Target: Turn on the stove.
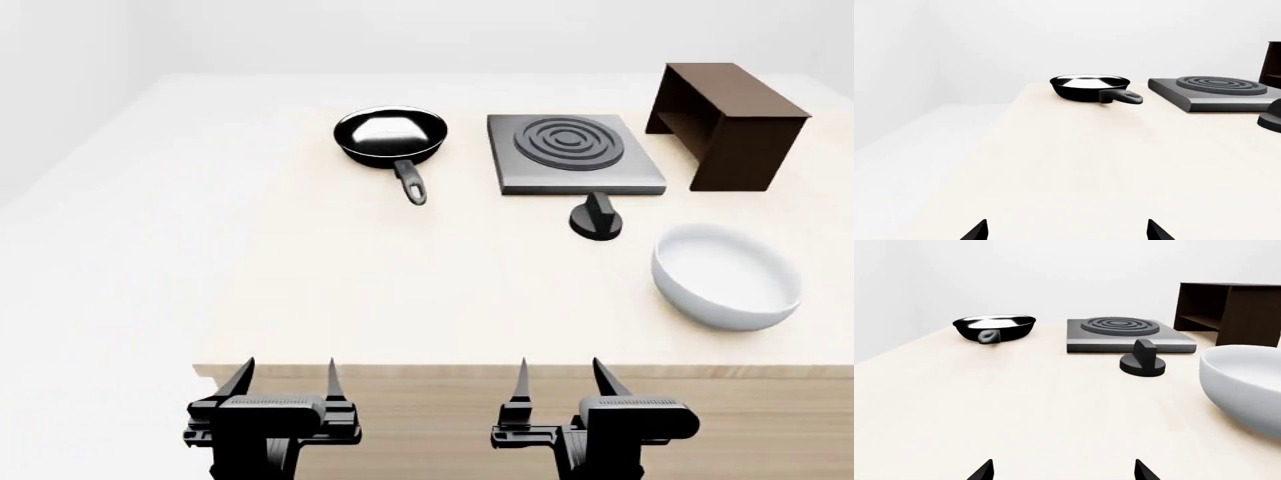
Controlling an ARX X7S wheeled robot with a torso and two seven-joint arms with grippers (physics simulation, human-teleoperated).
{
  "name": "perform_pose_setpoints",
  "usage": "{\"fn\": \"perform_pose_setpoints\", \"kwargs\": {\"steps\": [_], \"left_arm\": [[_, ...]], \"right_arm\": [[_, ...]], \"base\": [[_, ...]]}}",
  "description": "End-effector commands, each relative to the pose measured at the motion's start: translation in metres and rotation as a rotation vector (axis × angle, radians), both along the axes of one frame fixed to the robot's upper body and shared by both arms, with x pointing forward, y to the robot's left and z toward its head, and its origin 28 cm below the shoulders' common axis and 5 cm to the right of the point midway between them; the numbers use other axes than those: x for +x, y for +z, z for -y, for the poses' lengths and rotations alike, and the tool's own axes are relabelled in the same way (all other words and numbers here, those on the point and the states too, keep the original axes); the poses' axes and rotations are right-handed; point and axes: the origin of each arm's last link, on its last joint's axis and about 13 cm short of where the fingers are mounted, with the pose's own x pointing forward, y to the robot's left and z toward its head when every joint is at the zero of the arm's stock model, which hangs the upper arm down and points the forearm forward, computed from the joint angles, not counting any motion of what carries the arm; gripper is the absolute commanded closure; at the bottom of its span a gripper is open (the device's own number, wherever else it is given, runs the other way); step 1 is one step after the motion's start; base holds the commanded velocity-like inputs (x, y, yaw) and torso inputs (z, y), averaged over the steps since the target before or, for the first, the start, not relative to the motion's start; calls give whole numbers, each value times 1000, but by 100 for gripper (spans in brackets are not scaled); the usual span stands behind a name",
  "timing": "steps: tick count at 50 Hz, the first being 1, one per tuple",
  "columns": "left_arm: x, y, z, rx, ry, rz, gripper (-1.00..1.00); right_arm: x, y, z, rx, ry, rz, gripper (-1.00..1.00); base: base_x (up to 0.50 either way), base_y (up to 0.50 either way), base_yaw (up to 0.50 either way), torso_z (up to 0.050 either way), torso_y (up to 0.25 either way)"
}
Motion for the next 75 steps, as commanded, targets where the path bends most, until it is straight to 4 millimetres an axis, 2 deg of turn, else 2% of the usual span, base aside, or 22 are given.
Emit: {"fn": "perform_pose_setpoints", "kwargs": {"steps": [1,14,24,75], "left_arm": [[-1,1,0,0,-1,0,-100],[-1,0,0,0,-1,0,-100],[-1,0,0,0,-1,0,-100],[-1,0,1,1,-3,-1,-100]], "right_arm": [[0,0,0,-3,-4,1,-100],[-1,1,-1,-1,-4,-1,-100],[0,0,-1,13,3,-25,-100],[1,-1,-1,0,-1,-22,-100]], "base": [[0,379,0,0,0],[0,365,0,0,0],[0,-3,0,0,0],[280,-48,0,0,0]]}}
